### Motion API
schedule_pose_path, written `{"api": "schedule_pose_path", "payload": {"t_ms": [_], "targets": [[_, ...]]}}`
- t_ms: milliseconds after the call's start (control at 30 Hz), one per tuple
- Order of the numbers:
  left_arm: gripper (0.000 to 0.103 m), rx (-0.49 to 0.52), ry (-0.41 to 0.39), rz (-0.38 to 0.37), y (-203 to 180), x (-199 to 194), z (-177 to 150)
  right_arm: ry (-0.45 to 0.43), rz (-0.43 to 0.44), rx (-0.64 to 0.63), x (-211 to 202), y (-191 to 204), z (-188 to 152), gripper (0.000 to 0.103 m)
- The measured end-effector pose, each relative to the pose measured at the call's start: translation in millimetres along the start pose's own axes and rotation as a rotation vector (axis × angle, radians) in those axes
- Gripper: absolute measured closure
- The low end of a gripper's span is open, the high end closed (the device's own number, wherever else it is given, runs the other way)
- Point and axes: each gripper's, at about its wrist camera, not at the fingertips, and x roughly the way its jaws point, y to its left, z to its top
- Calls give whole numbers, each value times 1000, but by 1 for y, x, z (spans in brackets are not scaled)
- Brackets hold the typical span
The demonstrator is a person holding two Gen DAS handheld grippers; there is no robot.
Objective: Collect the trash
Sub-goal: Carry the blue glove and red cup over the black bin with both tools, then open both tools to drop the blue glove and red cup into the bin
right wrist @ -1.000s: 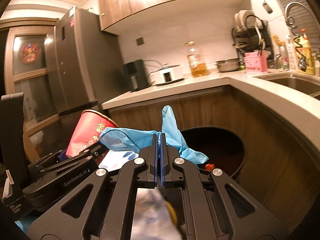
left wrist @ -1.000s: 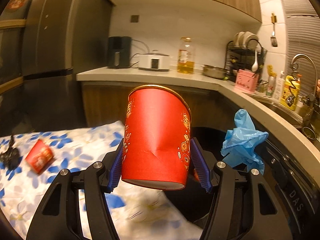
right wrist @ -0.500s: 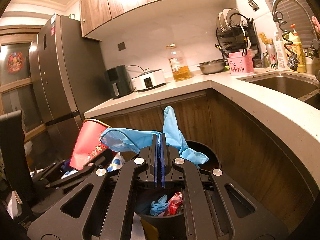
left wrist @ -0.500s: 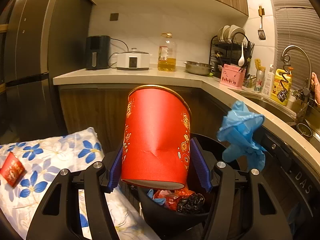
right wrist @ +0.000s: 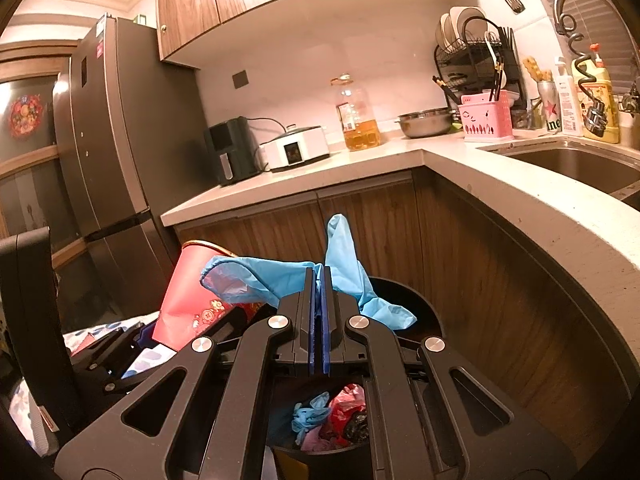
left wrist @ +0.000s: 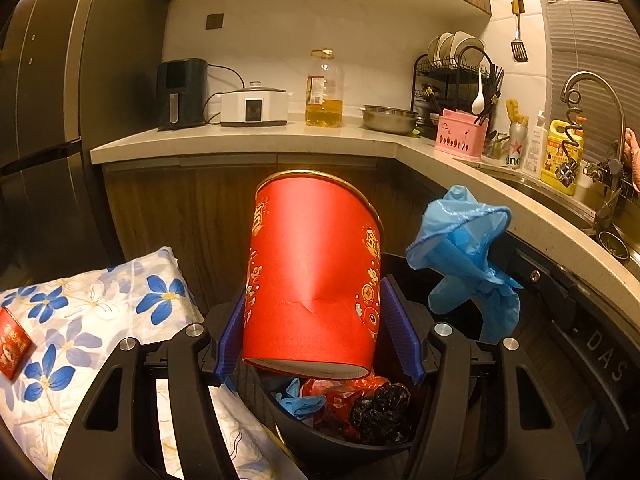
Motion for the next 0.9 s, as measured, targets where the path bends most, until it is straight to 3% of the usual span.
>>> {"api": "schedule_pose_path", "payload": {"t_ms": [333,567,700,900], "targets": [[40,13,21,-15,-1,7,-3,6,10,13,8,-2,4,100],[27,18,26,-7,2,10,-5,16,13,48,11,-10,7,95],[26,-5,40,0,7,12,-7,15,8,65,9,-16,7,83],[19,-39,31,15,16,5,-9,19,-1,84,4,-20,4,55]]}}
